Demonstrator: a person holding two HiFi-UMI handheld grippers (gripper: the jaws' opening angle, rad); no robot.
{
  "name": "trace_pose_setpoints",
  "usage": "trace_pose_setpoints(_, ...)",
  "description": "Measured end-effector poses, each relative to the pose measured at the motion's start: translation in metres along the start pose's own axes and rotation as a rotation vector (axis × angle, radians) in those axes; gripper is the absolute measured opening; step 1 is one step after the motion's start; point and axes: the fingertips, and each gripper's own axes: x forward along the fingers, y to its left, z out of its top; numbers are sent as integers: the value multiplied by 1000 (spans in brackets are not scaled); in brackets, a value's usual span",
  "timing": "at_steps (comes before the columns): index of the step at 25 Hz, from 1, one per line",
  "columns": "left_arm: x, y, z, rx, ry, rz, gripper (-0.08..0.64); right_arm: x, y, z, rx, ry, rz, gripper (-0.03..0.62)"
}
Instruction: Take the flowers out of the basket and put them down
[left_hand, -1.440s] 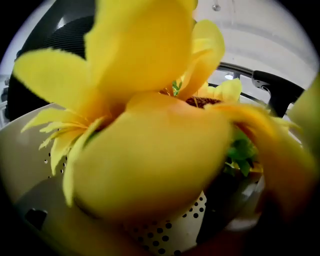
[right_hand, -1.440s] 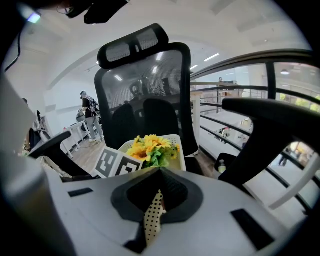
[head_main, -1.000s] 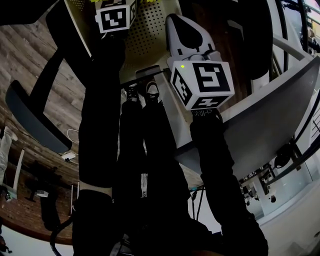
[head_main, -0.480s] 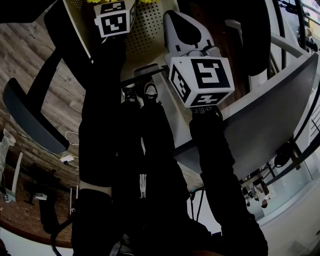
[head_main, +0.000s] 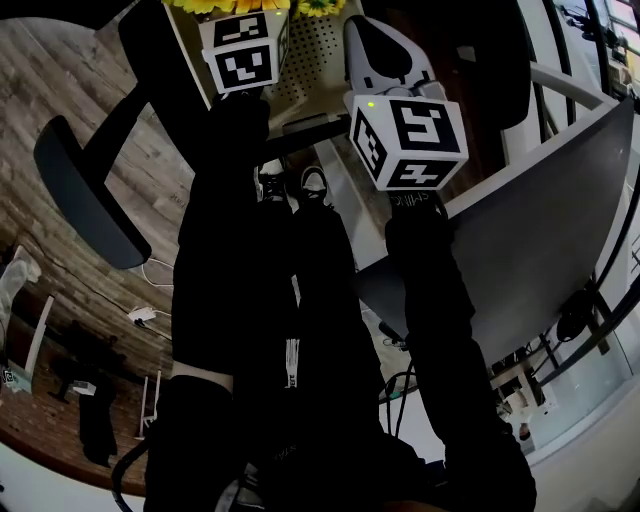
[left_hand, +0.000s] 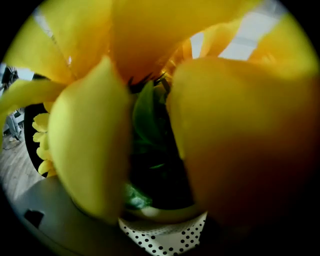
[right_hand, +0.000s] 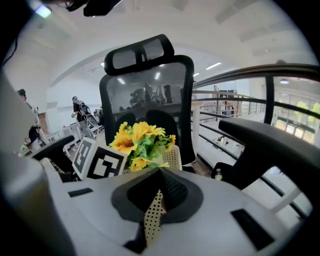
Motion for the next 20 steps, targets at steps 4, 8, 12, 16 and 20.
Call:
trace_pose_setpoints(4,-40,-11,45,5,-30,5,525,-29,3,33,21,-34,-23,14)
trace_pose_setpoints(8,-88,-38,96,22,-49,-9,525,-73,4,77,40,-70,-51,14)
trace_pose_setpoints(12,-149,-56,141,5,-62,-30,525,-123,20,114,63,-99,-85,14)
trace_pose_setpoints(16,-210,-73,179,-29,-87,-48,525,-184,31,145,85,-122,-133,14)
trace_pose_setpoints(20,-263,-101,223,-38,-85,-81,525,-249,33,180,122,-147,-181,14)
